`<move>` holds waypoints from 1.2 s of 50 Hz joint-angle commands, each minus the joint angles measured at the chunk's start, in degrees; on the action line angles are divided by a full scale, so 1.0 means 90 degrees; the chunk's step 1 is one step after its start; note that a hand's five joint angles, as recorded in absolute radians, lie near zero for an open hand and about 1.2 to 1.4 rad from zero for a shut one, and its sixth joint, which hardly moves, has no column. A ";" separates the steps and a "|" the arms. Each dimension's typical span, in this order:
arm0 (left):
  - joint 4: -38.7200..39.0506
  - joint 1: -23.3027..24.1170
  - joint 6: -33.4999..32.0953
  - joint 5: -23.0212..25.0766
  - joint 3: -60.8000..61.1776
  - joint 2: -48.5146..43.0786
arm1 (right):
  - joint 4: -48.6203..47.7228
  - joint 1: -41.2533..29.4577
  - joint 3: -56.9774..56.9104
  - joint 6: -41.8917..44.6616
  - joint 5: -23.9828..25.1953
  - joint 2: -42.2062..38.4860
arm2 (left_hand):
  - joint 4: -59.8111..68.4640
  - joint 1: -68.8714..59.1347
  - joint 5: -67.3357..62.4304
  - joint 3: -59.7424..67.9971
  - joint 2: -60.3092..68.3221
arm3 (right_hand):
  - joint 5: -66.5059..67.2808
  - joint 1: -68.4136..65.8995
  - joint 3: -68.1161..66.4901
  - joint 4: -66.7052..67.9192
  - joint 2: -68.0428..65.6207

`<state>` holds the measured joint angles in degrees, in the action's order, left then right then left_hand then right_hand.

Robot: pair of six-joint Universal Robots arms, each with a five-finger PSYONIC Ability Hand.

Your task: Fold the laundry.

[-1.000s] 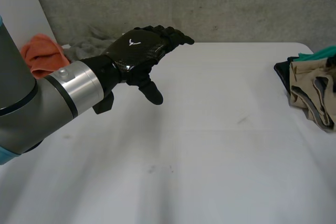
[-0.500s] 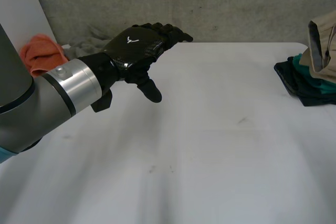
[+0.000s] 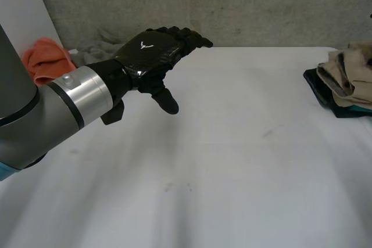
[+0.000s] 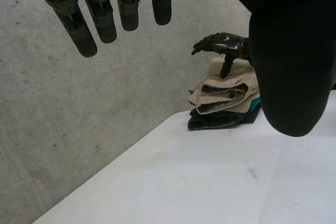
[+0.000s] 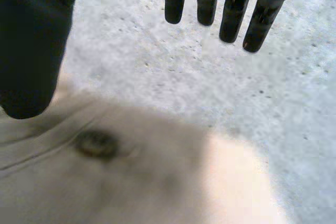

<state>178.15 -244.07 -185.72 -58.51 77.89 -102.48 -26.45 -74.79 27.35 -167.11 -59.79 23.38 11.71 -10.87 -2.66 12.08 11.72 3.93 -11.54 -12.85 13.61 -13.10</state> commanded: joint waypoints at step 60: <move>0.0713 -0.3213 -0.1512 -0.0570 -0.3184 -0.3621 | 0.2275 -0.3584 0.7761 0.1370 -0.1423 0.5645 | -0.0191 0.0096 0.0296 -0.0231 -0.0191 | -0.0437 0.0171 0.0316 -0.0401 0.0344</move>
<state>188.69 -269.15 -191.48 -69.25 62.34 -119.28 -5.64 -107.58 95.02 -155.60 -72.86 74.18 11.62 -10.87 -2.66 12.07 11.71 3.73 -11.54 -12.20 13.37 -12.68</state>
